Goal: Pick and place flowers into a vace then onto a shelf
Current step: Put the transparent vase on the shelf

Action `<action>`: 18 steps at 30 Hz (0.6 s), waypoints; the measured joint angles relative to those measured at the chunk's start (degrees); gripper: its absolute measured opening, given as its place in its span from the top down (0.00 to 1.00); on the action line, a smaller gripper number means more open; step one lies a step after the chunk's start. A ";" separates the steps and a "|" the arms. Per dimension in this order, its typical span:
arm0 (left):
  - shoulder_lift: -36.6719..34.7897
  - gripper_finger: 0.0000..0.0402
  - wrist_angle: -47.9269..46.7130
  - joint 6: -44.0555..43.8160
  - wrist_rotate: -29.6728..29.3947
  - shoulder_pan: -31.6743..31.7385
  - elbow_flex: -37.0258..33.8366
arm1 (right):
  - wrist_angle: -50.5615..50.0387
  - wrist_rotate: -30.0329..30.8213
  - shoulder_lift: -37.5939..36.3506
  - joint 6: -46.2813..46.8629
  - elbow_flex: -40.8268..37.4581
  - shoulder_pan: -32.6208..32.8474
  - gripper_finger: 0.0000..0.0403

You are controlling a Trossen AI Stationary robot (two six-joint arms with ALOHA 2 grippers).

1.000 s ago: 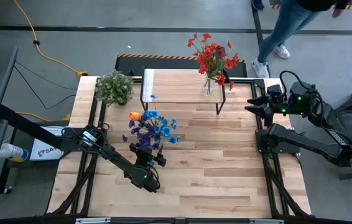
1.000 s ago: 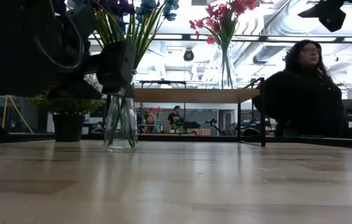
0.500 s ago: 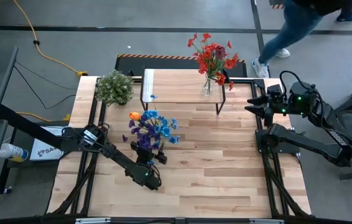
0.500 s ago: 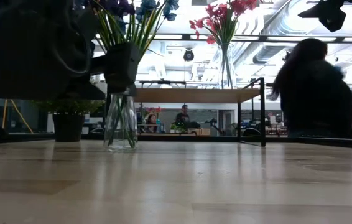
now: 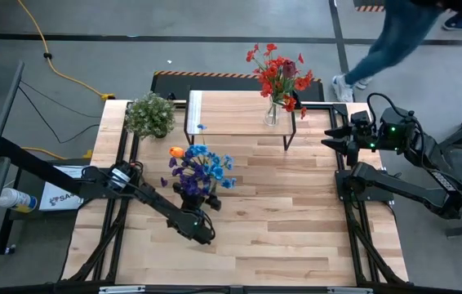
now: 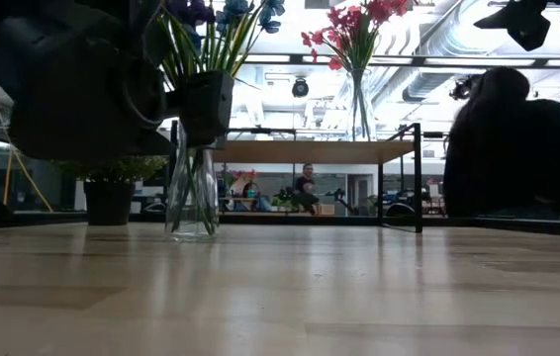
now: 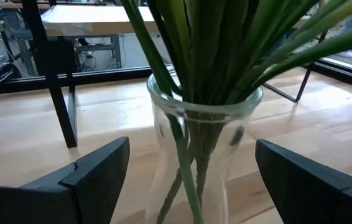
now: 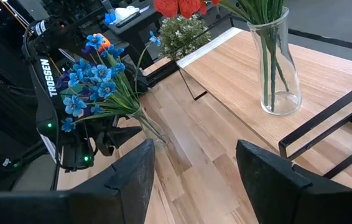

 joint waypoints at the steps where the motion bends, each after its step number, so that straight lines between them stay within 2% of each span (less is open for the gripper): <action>1: 0.00 0.05 0.06 0.00 0.00 0.05 0.00 | 0.00 0.00 0.00 -0.13 0.00 0.02 0.47; 18: 0.00 0.06 0.61 -0.02 0.55 1.61 0.00 | -0.02 0.00 0.00 -1.23 0.00 0.01 0.46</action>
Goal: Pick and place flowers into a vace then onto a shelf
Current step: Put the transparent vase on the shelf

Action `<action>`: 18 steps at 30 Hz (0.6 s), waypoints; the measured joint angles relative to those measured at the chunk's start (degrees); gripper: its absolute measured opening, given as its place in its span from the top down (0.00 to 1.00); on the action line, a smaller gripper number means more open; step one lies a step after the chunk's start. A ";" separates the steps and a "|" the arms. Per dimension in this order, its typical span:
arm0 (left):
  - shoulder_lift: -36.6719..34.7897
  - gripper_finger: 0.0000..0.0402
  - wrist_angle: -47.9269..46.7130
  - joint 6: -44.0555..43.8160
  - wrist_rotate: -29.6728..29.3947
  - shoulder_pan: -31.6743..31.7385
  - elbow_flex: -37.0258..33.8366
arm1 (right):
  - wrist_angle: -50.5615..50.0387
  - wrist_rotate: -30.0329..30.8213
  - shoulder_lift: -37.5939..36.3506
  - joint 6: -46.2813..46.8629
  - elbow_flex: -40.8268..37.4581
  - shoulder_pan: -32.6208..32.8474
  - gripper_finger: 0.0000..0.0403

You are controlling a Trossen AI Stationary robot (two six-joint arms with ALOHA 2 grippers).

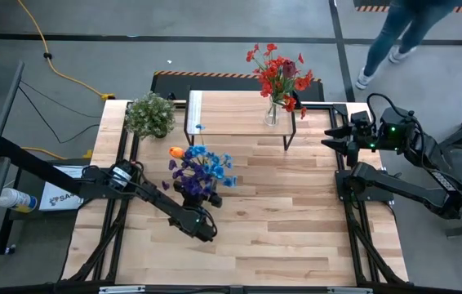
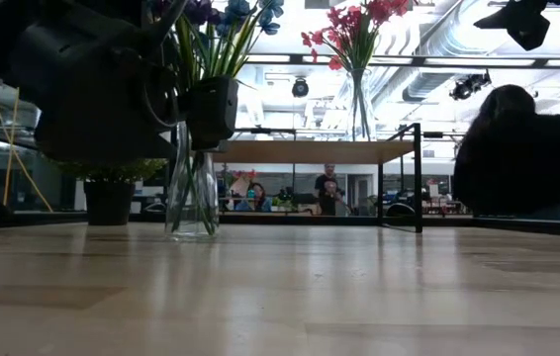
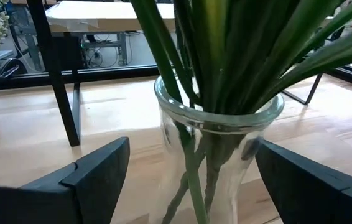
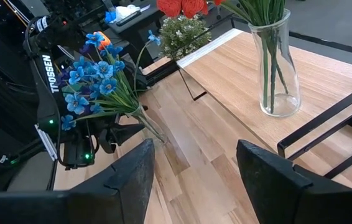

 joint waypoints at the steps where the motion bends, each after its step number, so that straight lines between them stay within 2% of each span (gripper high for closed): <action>1: 0.00 0.06 0.06 0.00 0.08 0.18 0.02 | 0.00 0.00 0.00 -0.05 0.00 -0.01 0.46; 7: 0.00 0.19 0.35 -0.01 0.82 1.41 0.02 | 0.00 -0.09 0.00 -0.07 0.00 -0.01 0.48; 18: -0.02 0.48 0.18 0.30 1.95 2.02 0.04 | 0.00 -0.22 0.00 -0.14 0.00 -0.01 0.47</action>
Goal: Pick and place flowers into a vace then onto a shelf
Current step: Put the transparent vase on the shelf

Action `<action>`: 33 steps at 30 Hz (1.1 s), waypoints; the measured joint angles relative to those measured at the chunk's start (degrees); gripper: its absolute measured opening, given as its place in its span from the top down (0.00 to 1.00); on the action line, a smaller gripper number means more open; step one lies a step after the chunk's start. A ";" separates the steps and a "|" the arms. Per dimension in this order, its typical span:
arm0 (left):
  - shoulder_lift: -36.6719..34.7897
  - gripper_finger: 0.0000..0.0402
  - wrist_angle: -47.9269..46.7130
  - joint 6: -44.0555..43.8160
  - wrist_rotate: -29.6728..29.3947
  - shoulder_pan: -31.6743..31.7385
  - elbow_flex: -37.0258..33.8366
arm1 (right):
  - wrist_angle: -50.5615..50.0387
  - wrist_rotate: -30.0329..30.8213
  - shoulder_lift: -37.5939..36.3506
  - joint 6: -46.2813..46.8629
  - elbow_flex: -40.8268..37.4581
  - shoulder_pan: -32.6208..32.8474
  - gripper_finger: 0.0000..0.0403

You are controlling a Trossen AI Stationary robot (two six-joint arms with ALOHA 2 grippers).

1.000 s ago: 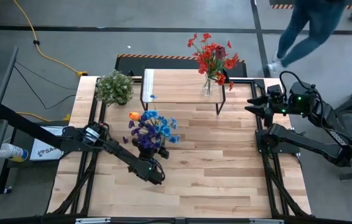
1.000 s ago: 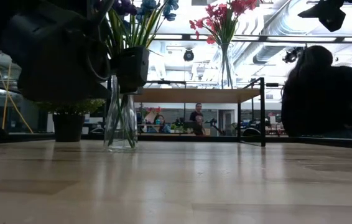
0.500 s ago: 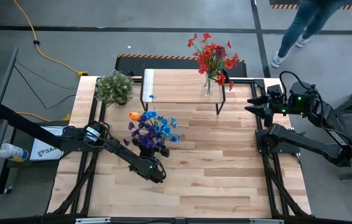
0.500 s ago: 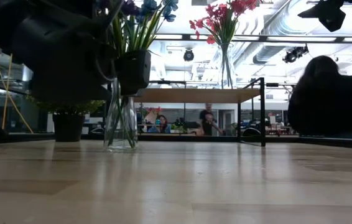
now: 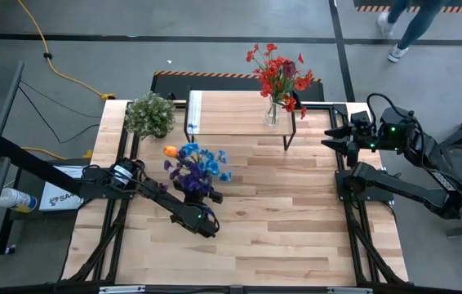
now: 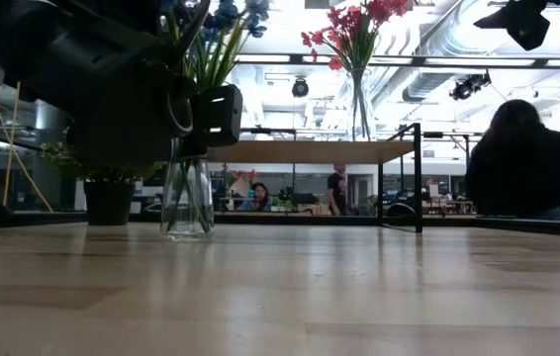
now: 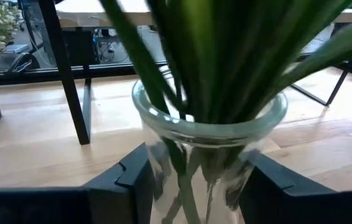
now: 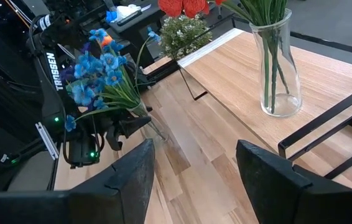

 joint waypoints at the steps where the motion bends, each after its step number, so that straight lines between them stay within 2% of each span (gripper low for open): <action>1: 0.00 0.49 -0.02 0.01 -0.02 0.00 0.00 | 0.00 0.01 0.00 0.00 0.00 0.00 0.46; 14: 0.00 0.49 -0.52 -0.30 -0.23 -0.02 0.45 | 0.00 0.03 0.00 -1.10 0.00 0.00 0.48; 26: -3.72 0.49 -16.28 -0.17 -0.53 -0.12 9.68 | 0.02 0.24 0.02 -1.11 0.00 0.00 0.47; 33: -7.63 0.49 -21.07 2.78 -1.14 -0.30 14.88 | 0.02 0.20 0.04 -1.11 0.00 0.02 0.48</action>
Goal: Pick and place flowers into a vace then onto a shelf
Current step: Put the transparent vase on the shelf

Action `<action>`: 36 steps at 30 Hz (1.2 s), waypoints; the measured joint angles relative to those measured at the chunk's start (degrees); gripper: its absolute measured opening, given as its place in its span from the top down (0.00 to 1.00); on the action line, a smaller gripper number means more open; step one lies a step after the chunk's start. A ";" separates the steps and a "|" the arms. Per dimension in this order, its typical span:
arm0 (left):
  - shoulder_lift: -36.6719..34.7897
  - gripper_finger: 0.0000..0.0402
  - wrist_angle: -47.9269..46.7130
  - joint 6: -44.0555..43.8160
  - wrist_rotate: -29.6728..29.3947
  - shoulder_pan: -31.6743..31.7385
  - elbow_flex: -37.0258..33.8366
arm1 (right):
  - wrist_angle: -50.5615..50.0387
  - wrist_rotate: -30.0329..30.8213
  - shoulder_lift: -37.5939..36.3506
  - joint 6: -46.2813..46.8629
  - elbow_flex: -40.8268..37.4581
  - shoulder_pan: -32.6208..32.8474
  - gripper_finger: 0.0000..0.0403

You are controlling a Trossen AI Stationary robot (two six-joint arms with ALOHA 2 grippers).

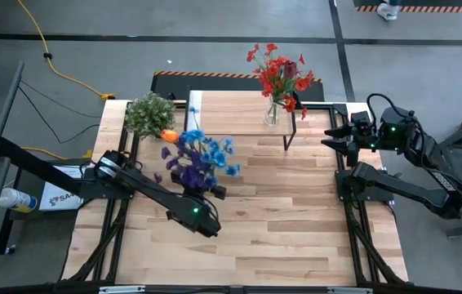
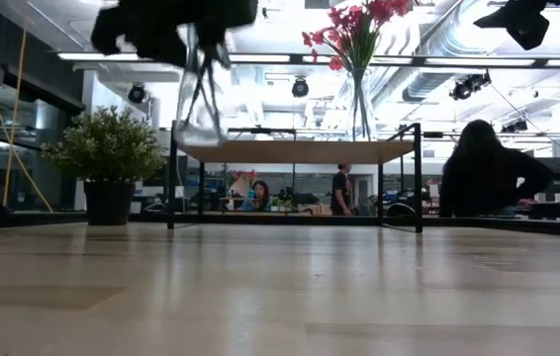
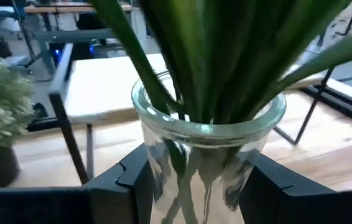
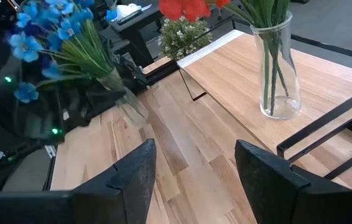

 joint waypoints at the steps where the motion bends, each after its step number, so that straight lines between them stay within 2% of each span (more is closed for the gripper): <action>1: -0.27 0.49 -1.08 0.16 0.29 -0.12 1.08 | 0.02 0.03 0.00 0.03 0.00 -0.02 0.48; 26: -11.44 0.49 -1.69 19.73 -3.44 -0.06 14.53 | 0.02 0.00 0.00 0.07 0.00 -0.02 0.47; 36: -12.15 0.49 -1.65 29.65 -2.84 4.26 22.51 | 0.02 0.00 0.00 0.04 0.00 0.00 0.47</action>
